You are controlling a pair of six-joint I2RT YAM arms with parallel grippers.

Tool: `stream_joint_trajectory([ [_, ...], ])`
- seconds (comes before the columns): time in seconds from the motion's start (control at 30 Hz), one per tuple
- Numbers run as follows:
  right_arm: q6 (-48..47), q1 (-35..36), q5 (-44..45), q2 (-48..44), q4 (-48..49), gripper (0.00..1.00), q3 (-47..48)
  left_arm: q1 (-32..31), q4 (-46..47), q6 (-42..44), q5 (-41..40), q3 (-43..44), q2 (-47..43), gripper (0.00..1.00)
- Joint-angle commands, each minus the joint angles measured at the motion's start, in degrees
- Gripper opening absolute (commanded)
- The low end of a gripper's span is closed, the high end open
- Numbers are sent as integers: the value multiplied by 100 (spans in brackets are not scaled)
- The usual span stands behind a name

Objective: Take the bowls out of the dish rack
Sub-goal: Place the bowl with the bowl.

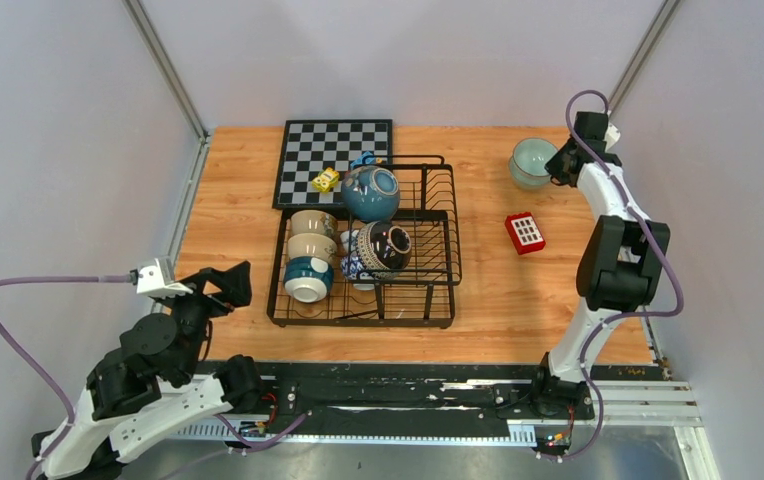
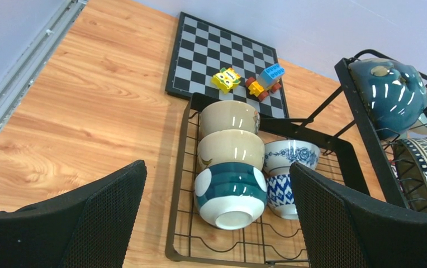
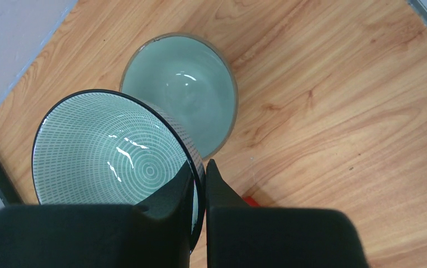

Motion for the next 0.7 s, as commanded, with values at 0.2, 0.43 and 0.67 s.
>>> stream_joint_trajectory([
  [0.2, 95, -135, -169, 607, 487, 0, 704, 3, 121, -285, -171, -220, 125, 100],
  [0.43, 77, -154, -175, 1011, 487, 0, 966, 8, 165, -296, -266, -261, 253, 100],
  [0.67, 67, -155, -365, 1233, 489, 0, 1114, 4, 254, -304, -300, -313, 361, 100],
])
